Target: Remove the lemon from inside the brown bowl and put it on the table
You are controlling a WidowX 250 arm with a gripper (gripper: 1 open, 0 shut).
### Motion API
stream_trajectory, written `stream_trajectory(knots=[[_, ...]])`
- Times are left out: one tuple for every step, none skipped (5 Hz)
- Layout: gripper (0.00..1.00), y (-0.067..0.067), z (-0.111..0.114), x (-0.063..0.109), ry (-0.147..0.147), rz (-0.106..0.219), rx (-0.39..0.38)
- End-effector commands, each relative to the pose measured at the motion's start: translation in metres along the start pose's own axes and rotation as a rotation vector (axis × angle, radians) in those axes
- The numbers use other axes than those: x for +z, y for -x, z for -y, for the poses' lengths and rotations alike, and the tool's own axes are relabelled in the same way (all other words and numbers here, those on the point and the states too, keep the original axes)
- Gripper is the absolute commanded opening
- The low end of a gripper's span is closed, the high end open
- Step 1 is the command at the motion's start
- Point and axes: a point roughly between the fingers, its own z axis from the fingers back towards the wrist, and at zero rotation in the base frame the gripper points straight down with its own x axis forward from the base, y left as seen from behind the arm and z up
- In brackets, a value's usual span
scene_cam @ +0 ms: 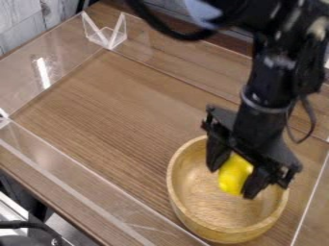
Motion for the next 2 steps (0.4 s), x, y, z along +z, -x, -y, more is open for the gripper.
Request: stream_trajectory(knots=[[0.00, -0.009, -0.015, 0.042, -0.011, 0.085, 0.069], [0.00, -0.015, -0.042, 0.066, -0.030, 0.122, 0.158]])
